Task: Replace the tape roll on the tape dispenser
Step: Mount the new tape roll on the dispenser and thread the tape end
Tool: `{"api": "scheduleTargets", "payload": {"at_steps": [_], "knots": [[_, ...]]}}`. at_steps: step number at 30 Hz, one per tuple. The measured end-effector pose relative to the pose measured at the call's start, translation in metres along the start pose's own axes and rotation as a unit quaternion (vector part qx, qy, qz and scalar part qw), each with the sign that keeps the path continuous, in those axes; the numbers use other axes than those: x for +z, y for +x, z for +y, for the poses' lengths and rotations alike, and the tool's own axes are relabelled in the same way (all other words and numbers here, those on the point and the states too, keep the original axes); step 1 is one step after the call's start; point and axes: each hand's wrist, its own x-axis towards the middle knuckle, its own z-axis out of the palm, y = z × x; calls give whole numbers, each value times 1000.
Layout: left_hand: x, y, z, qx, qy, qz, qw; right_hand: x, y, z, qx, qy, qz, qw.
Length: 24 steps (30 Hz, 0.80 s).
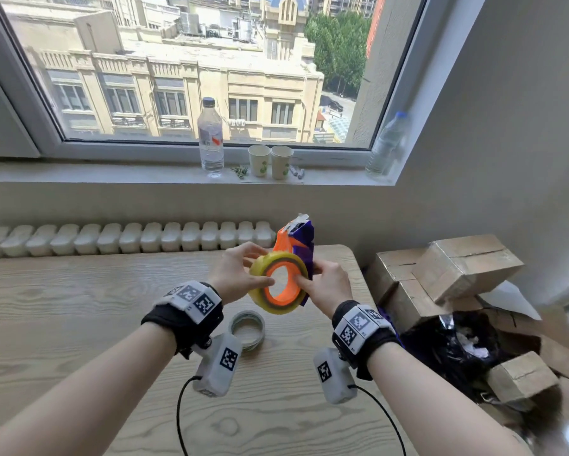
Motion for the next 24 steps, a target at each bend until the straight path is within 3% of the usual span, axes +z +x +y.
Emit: {"api": "scheduleTargets", "payload": {"at_steps": [5, 13, 24], "knots": [[38, 0, -23, -46, 128, -23, 990, 8, -6, 28, 48, -67, -34, 996], [93, 3, -67, -149, 34, -93, 984, 25, -9, 77, 120, -128, -111, 978], [122, -3, -106, -183, -22, -214, 959, 61, -2, 132, 169, -197, -165, 952]]}}
